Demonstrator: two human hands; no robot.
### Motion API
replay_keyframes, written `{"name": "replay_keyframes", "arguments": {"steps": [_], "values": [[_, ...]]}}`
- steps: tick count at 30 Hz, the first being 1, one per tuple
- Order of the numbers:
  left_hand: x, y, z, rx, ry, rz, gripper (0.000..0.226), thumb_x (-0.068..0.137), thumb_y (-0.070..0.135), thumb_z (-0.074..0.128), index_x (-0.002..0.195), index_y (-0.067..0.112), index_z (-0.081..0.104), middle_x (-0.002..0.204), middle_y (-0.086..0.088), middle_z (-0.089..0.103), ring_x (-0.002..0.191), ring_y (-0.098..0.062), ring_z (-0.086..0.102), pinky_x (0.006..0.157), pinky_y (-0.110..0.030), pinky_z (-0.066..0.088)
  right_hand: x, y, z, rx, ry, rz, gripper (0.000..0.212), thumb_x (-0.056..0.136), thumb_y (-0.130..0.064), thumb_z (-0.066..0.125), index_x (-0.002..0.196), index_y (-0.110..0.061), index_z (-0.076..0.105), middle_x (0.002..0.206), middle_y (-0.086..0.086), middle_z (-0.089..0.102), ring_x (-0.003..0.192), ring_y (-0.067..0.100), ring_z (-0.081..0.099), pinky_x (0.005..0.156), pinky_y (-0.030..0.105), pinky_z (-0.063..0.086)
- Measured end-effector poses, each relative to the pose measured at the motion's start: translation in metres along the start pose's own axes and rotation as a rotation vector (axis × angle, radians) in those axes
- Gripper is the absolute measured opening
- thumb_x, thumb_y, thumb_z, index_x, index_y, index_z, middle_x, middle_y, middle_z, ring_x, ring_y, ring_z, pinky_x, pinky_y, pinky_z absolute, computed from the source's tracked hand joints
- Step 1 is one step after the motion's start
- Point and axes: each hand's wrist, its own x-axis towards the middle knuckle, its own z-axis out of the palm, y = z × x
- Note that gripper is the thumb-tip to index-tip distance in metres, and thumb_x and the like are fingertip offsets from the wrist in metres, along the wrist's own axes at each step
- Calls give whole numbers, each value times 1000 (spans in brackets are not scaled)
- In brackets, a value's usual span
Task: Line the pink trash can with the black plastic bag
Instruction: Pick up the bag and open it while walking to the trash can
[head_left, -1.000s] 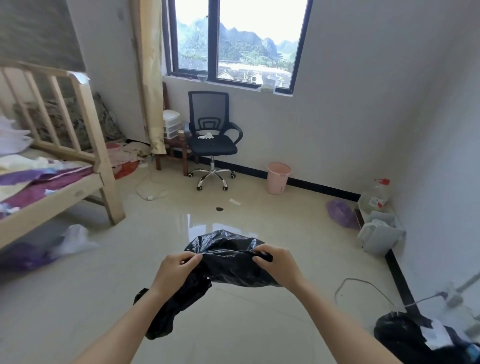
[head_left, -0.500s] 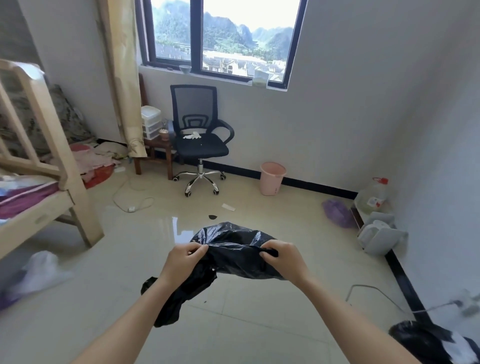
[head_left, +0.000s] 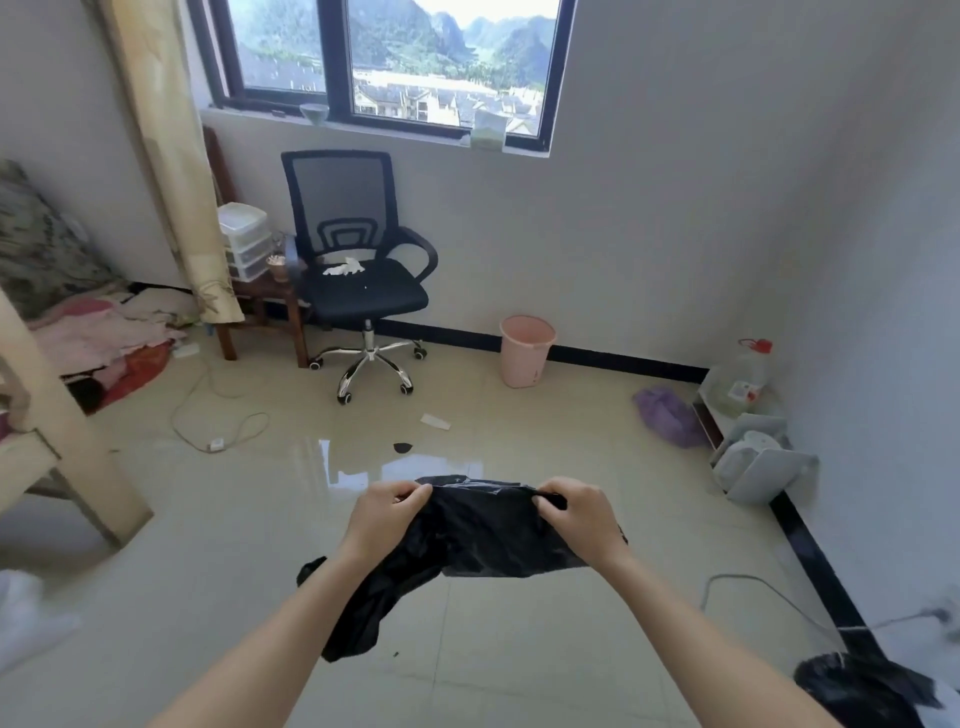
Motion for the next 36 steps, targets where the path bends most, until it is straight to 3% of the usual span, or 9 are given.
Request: {"name": "replay_keyframes", "arguments": {"steps": [6, 10, 13, 19, 23, 25, 27, 31, 36], "values": [[98, 27, 12, 46, 39, 71, 32, 89, 18, 56, 63, -1, 58, 36, 13, 41, 41, -4, 34, 51, -23, 25, 98, 16, -21, 27, 69, -27, 13, 83, -10, 61, 91, -5, 70, 97, 9, 73, 93, 25, 63, 75, 21, 37], [138, 26, 23, 53, 88, 69, 31, 88, 17, 57, 59, 7, 59, 37, 10, 44, 43, -3, 38, 49, -18, 27, 143, 26, -21, 46, 68, -15, 13, 83, -9, 61, 91, -4, 70, 95, 10, 73, 93, 25, 63, 75, 21, 37], [170, 20, 33, 60, 96, 37, 31, 89, 18, 56, 59, 12, 61, 43, 10, 44, 49, -9, 40, 54, -26, 31, 172, 35, -13, 48, 15, 39, 13, 84, -11, 59, 90, -7, 70, 94, 8, 73, 91, 23, 63, 73, 21, 37], [266, 16, 40, 34, 46, 30, 37, 88, 16, 57, 52, 27, 56, 48, 12, 49, 53, -9, 45, 57, -27, 34, 253, 47, -3, 19, 6, 107, 14, 85, -13, 58, 89, -7, 69, 94, 8, 73, 91, 23, 63, 75, 25, 41], [333, 26, 33, 16, 8, 62, 39, 88, 15, 57, 50, 24, 53, 39, 14, 44, 51, -11, 40, 53, -25, 30, 311, 42, -7, -31, 29, 115, 14, 85, -13, 56, 89, -7, 69, 95, 7, 73, 94, 24, 60, 81, 29, 40], [363, 31, 34, 21, -28, 90, 42, 88, 16, 57, 47, 14, 51, 40, 11, 42, 49, -12, 37, 54, -27, 28, 334, 45, -8, -56, 56, 150, 15, 85, -13, 56, 90, -8, 69, 97, 6, 72, 96, 25, 58, 86, 32, 40], [388, 34, 37, 39, -64, 114, 34, 88, 17, 57, 59, 0, 58, 50, 3, 48, 52, -14, 40, 56, -29, 30, 353, 51, -7, -69, 85, 184, 15, 85, -13, 57, 91, -8, 69, 98, 7, 72, 98, 26, 56, 87, 33, 40], [424, 27, 46, 35, -103, 116, 29, 88, 17, 57, 68, -2, 63, 61, -16, 60, 58, -18, 48, 58, -29, 34, 377, 65, 4, -84, 46, 254, 15, 84, -13, 58, 93, -8, 69, 100, 9, 71, 100, 26, 55, 87, 32, 40], [479, 39, 72, 49, -147, 101, 36, 88, 15, 57, 53, 19, 54, 51, 6, 50, 53, -9, 43, 53, -23, 31, 425, 93, 0, -106, 8, 283, 18, 86, -14, 54, 97, -9, 67, 104, 9, 68, 101, 25, 53, 84, 31, 41]]}}
